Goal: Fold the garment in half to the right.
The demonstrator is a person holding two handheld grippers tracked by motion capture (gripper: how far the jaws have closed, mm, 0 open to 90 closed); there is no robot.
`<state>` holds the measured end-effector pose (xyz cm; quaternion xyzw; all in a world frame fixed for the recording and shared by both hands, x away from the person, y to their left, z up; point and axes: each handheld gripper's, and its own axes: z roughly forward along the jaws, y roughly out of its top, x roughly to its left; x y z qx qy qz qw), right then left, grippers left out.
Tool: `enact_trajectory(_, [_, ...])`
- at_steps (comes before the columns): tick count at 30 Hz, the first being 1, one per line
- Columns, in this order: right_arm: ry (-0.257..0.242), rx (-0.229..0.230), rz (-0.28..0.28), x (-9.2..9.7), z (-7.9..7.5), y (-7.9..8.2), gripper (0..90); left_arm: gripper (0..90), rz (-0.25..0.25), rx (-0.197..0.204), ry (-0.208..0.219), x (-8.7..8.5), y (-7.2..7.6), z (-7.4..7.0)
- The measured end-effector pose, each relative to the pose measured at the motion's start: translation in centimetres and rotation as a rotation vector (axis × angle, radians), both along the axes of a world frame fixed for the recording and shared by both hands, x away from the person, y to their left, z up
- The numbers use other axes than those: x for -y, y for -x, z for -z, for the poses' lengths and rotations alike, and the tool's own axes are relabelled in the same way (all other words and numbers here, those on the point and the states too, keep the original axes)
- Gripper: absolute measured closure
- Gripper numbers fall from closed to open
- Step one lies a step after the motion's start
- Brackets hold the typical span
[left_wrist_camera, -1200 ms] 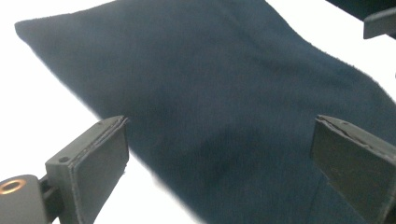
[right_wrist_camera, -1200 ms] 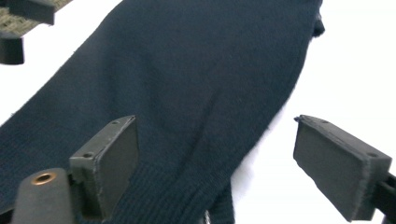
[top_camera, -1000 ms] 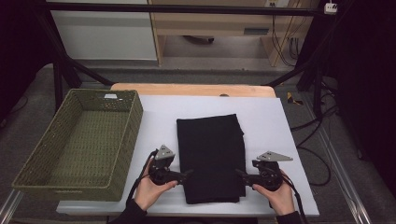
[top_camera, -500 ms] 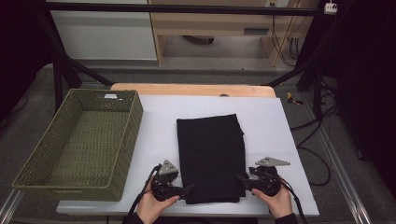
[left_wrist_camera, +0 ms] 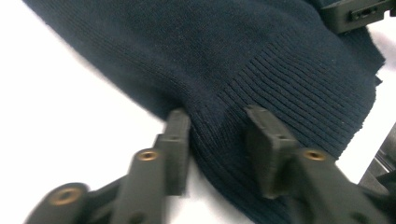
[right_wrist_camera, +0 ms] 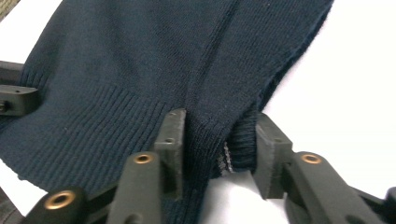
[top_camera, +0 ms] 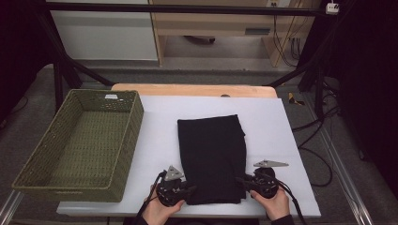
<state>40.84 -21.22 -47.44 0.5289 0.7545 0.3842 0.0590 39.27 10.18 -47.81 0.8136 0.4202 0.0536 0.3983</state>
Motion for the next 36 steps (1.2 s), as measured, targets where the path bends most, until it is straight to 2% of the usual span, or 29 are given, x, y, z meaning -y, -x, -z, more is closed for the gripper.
enact_trajectory(1, [0.006, 0.006, 0.001, 0.0, -0.1, 0.0, 64.4, 68.0, 0.012, 0.007, -0.008, 0.0, -0.1, 0.0])
enact_trajectory(4, [0.024, 0.015, 0.010, -0.3, -0.5, 0.3, 69.6, 78.0, 0.031, -0.011, -0.003, -0.4, -0.4, -0.4])
enact_trajectory(6, [0.035, 0.025, 0.013, -0.5, -0.8, 0.5, 71.7, 80.6, 0.035, -0.020, 0.005, -0.6, -0.5, -0.4])
enact_trajectory(7, [0.035, 0.029, 0.015, -0.5, -0.8, 0.5, 72.3, 81.0, 0.037, -0.030, 0.013, -0.9, -0.7, -0.5])
enact_trajectory(11, [0.033, 0.025, 0.021, -0.8, -0.9, 0.7, 73.1, 82.1, 0.041, -0.024, 0.006, -1.2, -0.7, -0.7])
enact_trajectory(14, [0.007, 0.008, 0.021, -1.0, -0.8, 1.0, 73.0, 82.3, 0.025, -0.015, 0.011, -2.4, -0.7, -1.1])
enact_trajectory(17, [-0.014, 0.003, 0.007, -1.6, -0.5, 1.4, 72.4, 82.3, 0.017, -0.001, -0.006, -3.2, -0.5, -1.2])
enact_trajectory(22, [0.004, 0.022, -0.016, -3.0, -0.3, 1.9, 70.5, 82.2, 0.006, 0.015, -0.010, -4.3, -0.3, -0.8])
enact_trajectory(25, [0.019, 0.042, -0.019, -3.6, -0.1, 2.0, 68.0, 82.1, 0.006, 0.015, -0.010, -4.5, -0.3, -0.7])
enact_trajectory(29, [0.017, 0.056, -0.025, -3.5, 0.1, 2.0, 63.7, 81.4, 0.015, 0.047, -0.035, -4.3, -0.1, -0.6])
enact_trajectory(32, [0.007, 0.066, -0.029, -3.0, 0.1, 1.8, 52.6, 78.9, 0.019, 0.055, -0.035, -4.3, 0.0, -0.4])
enact_trajectory(36, [0.041, 0.118, -0.045, -2.6, 0.3, 1.5, 35.8, 70.9, 0.037, 0.075, -0.019, -4.4, -0.2, -0.6])
